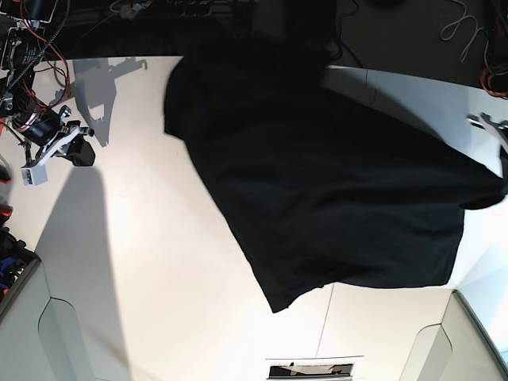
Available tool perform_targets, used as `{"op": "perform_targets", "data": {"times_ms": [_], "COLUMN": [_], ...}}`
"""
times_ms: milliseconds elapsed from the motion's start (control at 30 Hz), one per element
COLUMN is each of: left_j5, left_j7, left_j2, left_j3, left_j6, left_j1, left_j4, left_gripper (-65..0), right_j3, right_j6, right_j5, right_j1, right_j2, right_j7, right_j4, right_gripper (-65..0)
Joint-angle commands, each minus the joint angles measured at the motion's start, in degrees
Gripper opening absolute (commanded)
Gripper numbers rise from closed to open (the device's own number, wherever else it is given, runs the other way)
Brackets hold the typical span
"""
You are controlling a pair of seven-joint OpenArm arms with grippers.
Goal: Layout the t-shirt on the table in an organized manner, then fold the t-shirt properly
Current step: 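Lift and shake the shirt with the left gripper, then lay it down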
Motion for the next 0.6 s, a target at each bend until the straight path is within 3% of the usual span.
{"op": "perform_targets", "data": {"times_ms": [0, 200, 367, 567], "left_j5": [0.5, -1.6, -2.7, -9.2], "left_j7": [-0.9, -1.7, -1.6, -2.5], "left_j2": [-1.0, -1.0, -1.0, -1.0], "left_j3": [-1.6, -2.5, -2.5, -2.5], "left_j6": [1.2, 0.2, 2.1, 1.8], "left_j1": [-0.3, -0.5, -0.5, -1.4], "left_j4": [-0.9, -11.1, -13.9, -12.5], "left_gripper": [-65.0, -65.0, -42.4, -41.3], "right_j3": [0.4, 0.4, 0.4, 0.3], "right_j6": [0.2, 0.2, 0.2, 0.9], "right_j5": [1.1, 1.9, 4.0, 7.7], "right_j1": [0.7, 0.7, 0.7, 0.7], "right_j2": [0.9, 0.9, 0.9, -2.2], "right_j7": [1.3, 1.4, 1.0, -0.9], "right_j4": [0.9, 0.9, 0.9, 0.9], "right_gripper": [-65.0, -65.0, -65.0, -65.0]}}
